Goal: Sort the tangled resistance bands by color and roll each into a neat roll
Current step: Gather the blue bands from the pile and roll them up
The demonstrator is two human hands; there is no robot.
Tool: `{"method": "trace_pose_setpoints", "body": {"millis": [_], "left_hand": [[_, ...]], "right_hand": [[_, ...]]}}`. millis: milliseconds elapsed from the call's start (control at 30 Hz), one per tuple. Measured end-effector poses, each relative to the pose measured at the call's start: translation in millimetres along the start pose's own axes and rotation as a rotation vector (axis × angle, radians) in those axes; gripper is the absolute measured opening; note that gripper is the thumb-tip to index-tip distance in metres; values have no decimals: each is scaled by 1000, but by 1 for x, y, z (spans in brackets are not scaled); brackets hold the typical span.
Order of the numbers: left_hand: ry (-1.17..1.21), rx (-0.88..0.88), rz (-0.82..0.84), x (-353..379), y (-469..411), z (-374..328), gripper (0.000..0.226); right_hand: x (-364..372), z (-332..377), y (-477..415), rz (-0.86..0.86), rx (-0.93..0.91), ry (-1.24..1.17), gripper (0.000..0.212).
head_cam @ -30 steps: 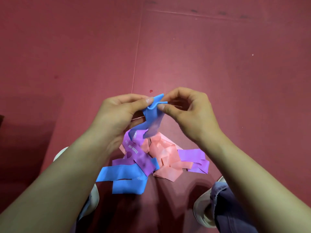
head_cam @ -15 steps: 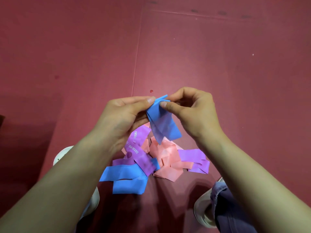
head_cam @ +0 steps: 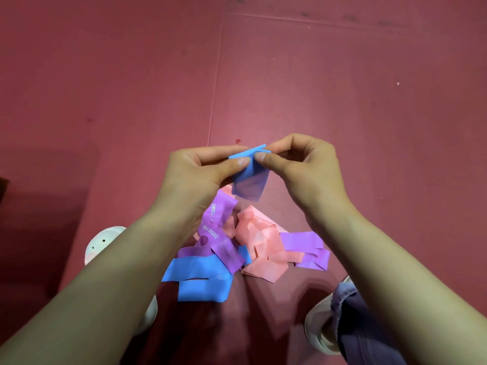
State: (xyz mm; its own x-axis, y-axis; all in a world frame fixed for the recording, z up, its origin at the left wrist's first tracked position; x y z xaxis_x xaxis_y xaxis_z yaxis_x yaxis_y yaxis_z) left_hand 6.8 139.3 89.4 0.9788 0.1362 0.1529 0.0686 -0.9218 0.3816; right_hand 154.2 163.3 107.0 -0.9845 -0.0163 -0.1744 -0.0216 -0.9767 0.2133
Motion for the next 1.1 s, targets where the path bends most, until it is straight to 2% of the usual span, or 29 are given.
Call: {"method": "trace_pose_setpoints", "body": {"millis": [100,200,267,367,567,733,833,933,1100], "left_hand": [[-17,-5,-39,-5,2,2,17],[-71,9,-73,-18,2,7,17],[-135,-1,-97,-29,0,20,18],[-196,-70,-130,-46,-5,58,25],[-243,-190,-230,-67,-17,143,19],[-212,-269,-247,-82,-28,179,19],[-198,-298,-276,-91,-29,190,17],[-192,-309,-276,-95,-29,193,18],[-160,-303,-297,-94,-23,178,15]], "right_hand": [[2,-3,0,14,22,-15,27],[5,-21,2,69,157,-52,28],[7,-45,6,113,273,4,20],[15,-99,10,139,464,104,20],[32,-224,25,213,752,328,21],[51,-288,33,219,839,404,28],[63,-307,28,264,812,516,27],[66,-311,20,248,758,660,24],[51,-288,19,196,716,732,19]]}}
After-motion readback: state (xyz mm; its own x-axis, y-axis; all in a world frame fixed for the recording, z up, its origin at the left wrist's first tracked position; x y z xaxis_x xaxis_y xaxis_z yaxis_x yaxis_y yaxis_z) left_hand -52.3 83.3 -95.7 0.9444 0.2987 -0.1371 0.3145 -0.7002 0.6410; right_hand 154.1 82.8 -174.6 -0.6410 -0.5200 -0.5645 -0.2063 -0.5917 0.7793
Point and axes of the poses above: each hand's wrist, its own y-axis away from the middle knuckle, its own x-axis out of the palm, z = x × y, the point moved 5 cm from there along -y, towards the middle knuckle, and after that the axes turned 1 degree about y, right-handed, at the moved point
